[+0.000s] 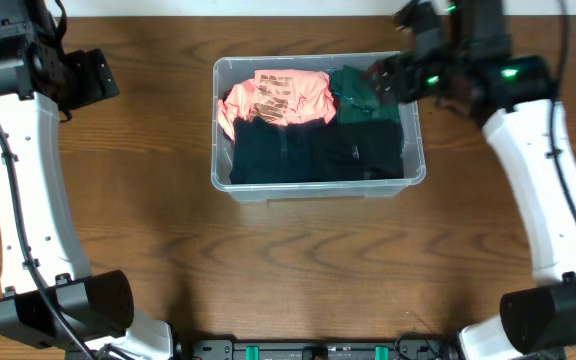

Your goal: Pack container

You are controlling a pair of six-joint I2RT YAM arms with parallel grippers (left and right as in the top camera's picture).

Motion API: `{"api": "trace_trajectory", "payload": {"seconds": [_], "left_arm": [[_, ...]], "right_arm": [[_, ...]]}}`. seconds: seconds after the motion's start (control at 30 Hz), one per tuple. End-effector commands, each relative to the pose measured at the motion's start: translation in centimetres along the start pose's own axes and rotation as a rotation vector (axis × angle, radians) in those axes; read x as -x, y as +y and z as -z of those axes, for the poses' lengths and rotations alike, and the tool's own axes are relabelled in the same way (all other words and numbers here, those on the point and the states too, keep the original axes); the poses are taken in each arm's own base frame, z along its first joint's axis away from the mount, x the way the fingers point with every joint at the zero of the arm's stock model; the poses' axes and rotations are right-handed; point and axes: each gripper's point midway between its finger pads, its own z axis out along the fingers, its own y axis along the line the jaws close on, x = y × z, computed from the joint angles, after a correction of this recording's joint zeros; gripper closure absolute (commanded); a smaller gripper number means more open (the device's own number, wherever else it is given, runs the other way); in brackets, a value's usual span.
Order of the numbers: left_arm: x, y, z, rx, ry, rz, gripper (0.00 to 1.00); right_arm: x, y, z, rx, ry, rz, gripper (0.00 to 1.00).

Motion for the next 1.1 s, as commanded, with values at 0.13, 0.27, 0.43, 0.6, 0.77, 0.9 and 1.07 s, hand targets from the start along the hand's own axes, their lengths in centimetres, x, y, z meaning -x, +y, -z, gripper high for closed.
{"api": "trace_trajectory", "payload": {"seconds": [0.13, 0.27, 0.43, 0.6, 0.77, 0.9, 1.07], "left_arm": [[-0.3, 0.2, -0.6, 0.013, 0.019, 0.004, 0.02], [-0.3, 0.2, -0.6, 0.013, 0.019, 0.004, 0.02], [-0.3, 0.2, -0.6, 0.013, 0.019, 0.004, 0.02], [-0.3, 0.2, -0.6, 0.013, 0.019, 0.004, 0.02], [-0.3, 0.2, -0.6, 0.013, 0.019, 0.004, 0.02], [-0.1, 0.4, 0.4, 0.009, -0.005, 0.009, 0.02], [0.1, 0.6, 4.8, -0.013, -0.108, 0.017, 0.02]], "right_arm": [[-0.5, -11.7, 2.9, -0.264, -0.045, -0.248, 0.01], [-2.1, -16.2, 3.2, -0.332, -0.024, -0.324, 0.01], [-3.7, -19.0, 2.7, -0.359, 0.007, -0.378, 0.01], [-4.3, -19.4, 2.0, -0.358, 0.029, -0.388, 0.01], [-4.4, -19.4, 1.9, -0.358, 0.031, -0.389, 0.01], [-4.4, -19.4, 1.9, -0.358, 0.031, -0.389, 0.01], [-4.4, -19.4, 1.9, -0.358, 0.030, -0.389, 0.01]]}}
